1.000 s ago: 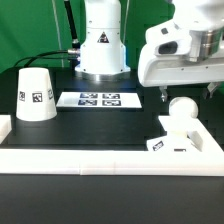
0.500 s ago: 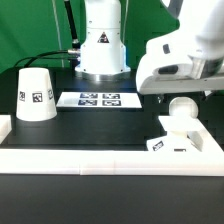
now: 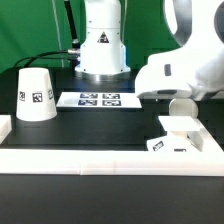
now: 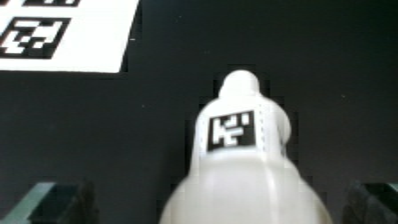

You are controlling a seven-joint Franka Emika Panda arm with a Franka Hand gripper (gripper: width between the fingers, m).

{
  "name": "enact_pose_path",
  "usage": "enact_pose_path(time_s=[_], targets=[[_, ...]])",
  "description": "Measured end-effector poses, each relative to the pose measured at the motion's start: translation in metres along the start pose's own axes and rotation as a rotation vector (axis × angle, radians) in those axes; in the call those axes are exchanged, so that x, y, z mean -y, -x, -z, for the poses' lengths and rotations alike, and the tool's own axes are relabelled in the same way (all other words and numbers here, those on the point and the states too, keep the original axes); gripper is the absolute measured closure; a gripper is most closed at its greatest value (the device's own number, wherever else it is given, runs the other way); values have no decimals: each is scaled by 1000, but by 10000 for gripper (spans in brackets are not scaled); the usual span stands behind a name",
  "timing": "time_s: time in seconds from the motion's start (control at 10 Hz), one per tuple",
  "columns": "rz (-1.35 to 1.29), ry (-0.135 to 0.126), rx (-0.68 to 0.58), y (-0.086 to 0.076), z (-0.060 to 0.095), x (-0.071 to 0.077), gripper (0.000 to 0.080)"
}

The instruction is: Assemble lamp

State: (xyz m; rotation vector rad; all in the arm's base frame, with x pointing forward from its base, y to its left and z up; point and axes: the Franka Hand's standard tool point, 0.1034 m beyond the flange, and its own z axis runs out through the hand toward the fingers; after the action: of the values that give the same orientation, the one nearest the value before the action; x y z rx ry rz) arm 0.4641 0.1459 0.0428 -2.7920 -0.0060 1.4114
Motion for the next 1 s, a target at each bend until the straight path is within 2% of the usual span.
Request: enact_pose_path(time_s=[0.3, 1.0], targets=[[-6, -1, -6, -4, -4, 0, 101], [-12, -3, -26, -20, -27, 0, 101]])
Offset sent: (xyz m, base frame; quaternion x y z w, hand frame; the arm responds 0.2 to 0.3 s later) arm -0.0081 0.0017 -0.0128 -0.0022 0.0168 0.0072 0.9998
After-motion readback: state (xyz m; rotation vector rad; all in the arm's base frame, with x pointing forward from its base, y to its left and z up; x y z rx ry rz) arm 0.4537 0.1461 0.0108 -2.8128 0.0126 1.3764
